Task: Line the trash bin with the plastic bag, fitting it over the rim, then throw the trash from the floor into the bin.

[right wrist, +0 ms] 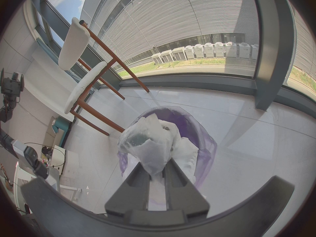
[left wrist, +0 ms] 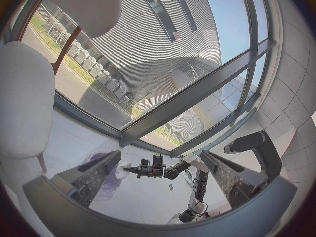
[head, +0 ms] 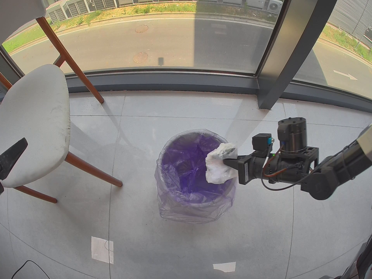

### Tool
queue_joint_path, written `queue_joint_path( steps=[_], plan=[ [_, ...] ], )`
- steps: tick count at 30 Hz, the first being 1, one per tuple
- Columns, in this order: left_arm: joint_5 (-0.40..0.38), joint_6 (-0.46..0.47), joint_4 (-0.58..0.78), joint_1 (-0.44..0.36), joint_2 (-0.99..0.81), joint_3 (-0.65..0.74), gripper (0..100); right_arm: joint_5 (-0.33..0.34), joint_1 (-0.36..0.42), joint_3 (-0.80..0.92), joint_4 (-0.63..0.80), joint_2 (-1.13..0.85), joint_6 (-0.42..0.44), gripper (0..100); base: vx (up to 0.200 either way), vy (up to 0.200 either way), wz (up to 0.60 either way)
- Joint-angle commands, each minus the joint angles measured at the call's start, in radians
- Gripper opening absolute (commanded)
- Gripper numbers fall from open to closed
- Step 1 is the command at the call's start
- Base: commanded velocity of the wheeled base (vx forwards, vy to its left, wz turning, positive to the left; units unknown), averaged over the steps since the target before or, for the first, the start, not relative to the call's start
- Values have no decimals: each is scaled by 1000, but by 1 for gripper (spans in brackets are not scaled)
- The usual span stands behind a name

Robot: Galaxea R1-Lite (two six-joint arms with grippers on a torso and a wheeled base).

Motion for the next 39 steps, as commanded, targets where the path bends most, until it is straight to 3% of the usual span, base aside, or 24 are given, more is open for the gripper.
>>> queue_joint_path(
  steps=[1,6,8,34,35,39],
  plan=[
    [0,-2,1,41,-6,11,100,-19,32,-111,-2,176,-3,0,0,0,0],
    [5,-3,2,52,-27,50,100,-43,32,-175,-42,266,-5,0,0,0,0],
    [-1,-3,2,75,-49,74,100,-72,26,-208,-122,339,-5,0,0,0,0],
    [7,-5,28,132,-86,114,100,-77,32,-362,-179,498,-3,0,0,0,0],
    [7,-5,30,132,-89,112,100,-77,32,-362,-179,498,-3,100,0,0,0],
    [8,-5,41,132,-93,111,100,-77,33,-362,-187,492,-3,100,0,0,0]
  ],
)
